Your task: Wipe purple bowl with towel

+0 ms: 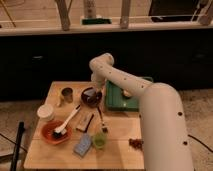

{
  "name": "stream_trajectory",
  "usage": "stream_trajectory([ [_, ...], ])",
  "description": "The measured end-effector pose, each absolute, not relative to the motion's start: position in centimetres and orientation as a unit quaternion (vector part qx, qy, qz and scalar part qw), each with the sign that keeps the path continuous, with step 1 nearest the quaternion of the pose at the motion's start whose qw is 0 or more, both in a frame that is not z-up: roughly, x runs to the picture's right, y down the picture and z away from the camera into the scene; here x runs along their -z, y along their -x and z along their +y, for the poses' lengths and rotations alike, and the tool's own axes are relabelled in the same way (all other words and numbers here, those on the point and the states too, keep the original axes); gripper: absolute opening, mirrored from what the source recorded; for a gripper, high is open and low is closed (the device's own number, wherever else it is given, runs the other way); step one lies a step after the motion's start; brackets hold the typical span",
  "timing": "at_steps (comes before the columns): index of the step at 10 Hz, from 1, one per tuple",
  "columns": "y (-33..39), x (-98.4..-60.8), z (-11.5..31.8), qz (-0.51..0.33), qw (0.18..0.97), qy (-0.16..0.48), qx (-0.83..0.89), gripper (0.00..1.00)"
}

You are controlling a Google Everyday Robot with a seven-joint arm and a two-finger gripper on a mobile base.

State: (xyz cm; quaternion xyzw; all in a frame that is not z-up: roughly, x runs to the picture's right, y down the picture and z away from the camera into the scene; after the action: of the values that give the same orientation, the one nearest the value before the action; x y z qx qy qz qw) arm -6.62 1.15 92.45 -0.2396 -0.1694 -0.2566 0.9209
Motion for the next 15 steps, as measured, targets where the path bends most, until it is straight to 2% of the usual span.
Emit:
stream_trajectory([
  [4, 10.1, -92.0, 3.9, -0.205, 0.894, 0.255, 0.308, 0.00],
  [9, 7.7, -89.8, 7.1, -0.201, 0.889, 0.268, 0.313, 0.00],
  [11, 5.5, -89.8, 6.6, -0.183, 0.899, 0.269, 0.293, 0.00],
  [15, 4.2, -91.8, 2.0, -0.154, 0.915, 0.253, 0.275, 0.00],
])
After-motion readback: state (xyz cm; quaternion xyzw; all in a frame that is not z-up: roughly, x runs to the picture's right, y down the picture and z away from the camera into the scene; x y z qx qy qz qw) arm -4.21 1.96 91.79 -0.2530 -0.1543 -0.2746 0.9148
